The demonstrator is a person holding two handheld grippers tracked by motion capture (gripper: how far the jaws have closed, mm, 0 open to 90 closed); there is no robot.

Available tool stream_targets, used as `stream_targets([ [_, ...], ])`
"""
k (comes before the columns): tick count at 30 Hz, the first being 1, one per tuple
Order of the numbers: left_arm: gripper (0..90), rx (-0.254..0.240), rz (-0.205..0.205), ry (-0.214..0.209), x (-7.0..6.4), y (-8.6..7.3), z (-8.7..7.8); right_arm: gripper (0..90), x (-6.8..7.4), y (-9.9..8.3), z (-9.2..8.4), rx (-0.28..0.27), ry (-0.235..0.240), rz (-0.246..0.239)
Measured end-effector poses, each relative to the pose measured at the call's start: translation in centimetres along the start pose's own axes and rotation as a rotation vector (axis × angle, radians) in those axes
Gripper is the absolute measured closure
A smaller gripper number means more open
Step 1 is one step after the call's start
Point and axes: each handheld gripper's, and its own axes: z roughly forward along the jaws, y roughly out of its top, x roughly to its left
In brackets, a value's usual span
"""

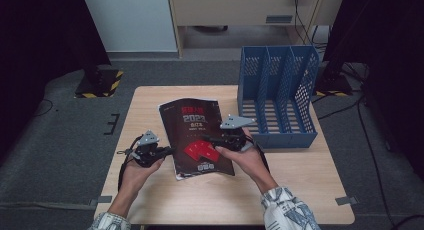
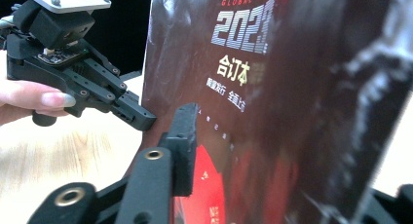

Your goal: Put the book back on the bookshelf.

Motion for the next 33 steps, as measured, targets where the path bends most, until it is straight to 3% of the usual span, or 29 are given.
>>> stream_targets([
  [15, 88.1, -0.036, 0.013, 0.039, 0.2, 0.6, -1.0, 51.2, 0.4, 1.3, 0.6, -0.009, 0.008, -0.011],
  [23, 88.1, -0.041, 0.021, 0.042, 0.1, 0.7, -1.0, 42.8, 0.4, 2.1, 0.2, -0.022, 0.015, -0.016],
  [33, 88.1, -0.05, 0.019, 0.037, 0.0, 0.9, -1.1, 39.4, 0.5, 3.0, -0.3, -0.034, 0.022, -0.019],
])
